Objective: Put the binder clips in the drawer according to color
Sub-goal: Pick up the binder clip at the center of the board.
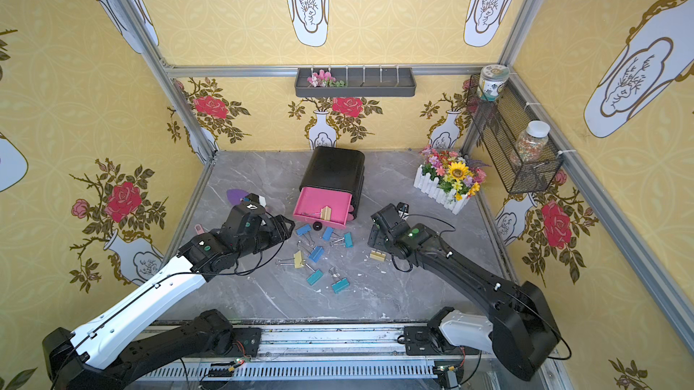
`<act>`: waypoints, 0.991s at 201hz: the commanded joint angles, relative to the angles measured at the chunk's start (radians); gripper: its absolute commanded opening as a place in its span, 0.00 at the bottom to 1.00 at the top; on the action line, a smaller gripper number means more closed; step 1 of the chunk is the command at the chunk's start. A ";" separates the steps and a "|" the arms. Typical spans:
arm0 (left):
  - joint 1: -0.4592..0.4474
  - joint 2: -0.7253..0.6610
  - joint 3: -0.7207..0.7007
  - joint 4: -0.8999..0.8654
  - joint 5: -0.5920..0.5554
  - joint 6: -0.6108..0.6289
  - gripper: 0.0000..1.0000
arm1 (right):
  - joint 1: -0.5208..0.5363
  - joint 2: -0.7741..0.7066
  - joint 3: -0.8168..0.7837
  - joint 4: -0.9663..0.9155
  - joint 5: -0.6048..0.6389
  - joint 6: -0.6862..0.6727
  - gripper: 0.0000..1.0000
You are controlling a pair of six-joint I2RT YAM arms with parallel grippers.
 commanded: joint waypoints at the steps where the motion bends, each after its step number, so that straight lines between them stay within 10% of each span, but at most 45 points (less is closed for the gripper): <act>1: 0.001 -0.009 -0.014 0.019 0.004 -0.006 0.67 | -0.005 0.094 0.035 0.020 0.019 0.060 0.92; 68: 0.001 -0.025 -0.033 0.028 0.010 -0.005 0.67 | 0.051 0.359 0.163 -0.080 0.056 0.222 0.82; 199: 0.001 -0.040 -0.051 0.042 0.025 0.004 0.67 | 0.095 0.406 0.155 -0.076 0.037 0.166 0.78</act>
